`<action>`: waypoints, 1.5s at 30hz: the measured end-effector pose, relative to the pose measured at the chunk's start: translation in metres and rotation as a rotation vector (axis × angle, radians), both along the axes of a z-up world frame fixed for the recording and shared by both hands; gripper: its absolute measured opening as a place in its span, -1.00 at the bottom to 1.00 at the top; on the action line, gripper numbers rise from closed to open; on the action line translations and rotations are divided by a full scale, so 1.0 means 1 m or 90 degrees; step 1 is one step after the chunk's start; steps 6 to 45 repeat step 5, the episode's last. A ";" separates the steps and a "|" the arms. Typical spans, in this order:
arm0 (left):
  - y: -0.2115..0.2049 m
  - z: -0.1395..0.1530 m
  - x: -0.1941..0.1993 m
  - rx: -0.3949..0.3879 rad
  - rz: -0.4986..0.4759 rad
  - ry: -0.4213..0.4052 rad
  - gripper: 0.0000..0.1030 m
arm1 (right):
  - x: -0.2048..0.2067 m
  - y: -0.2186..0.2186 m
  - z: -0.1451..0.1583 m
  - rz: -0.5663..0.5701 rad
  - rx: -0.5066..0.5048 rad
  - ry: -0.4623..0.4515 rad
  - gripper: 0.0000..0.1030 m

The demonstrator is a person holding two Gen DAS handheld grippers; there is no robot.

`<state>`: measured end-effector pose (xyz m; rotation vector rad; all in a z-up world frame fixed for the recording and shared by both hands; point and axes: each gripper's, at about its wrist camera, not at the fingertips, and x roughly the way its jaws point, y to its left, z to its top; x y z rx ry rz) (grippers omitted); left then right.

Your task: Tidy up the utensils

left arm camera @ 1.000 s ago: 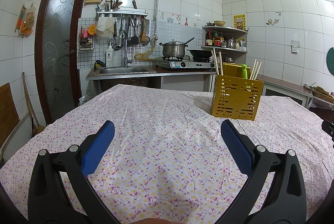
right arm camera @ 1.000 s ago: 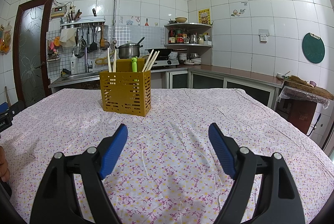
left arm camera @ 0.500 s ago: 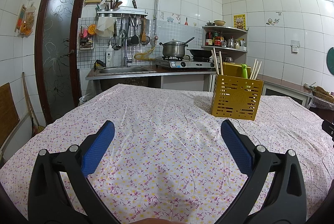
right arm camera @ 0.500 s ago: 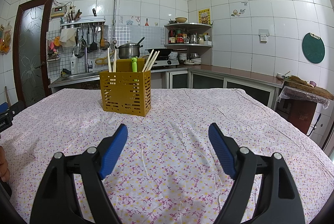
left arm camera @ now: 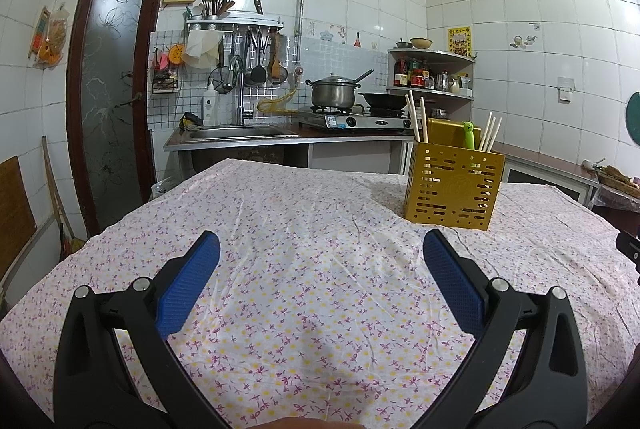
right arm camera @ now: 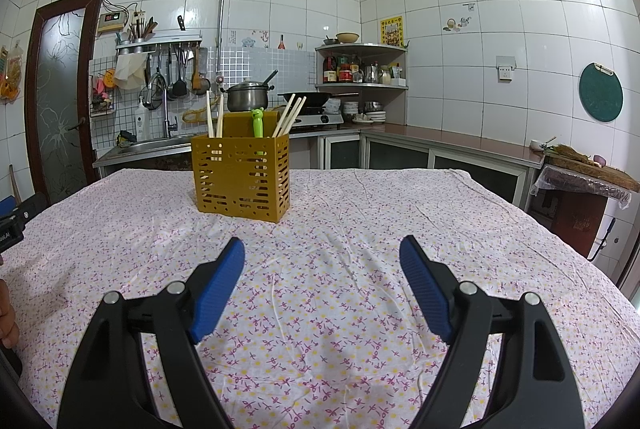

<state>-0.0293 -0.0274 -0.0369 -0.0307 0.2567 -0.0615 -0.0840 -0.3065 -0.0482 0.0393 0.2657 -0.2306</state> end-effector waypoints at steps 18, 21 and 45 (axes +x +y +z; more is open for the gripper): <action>-0.002 -0.001 0.000 -0.002 0.001 0.001 0.91 | 0.000 0.000 0.000 0.000 0.000 0.000 0.52; -0.002 -0.001 0.000 -0.002 0.001 0.001 0.91 | 0.000 0.000 0.000 0.000 0.000 0.000 0.52; -0.002 -0.001 0.000 -0.002 0.001 0.001 0.91 | 0.000 0.000 0.000 0.000 0.000 0.000 0.52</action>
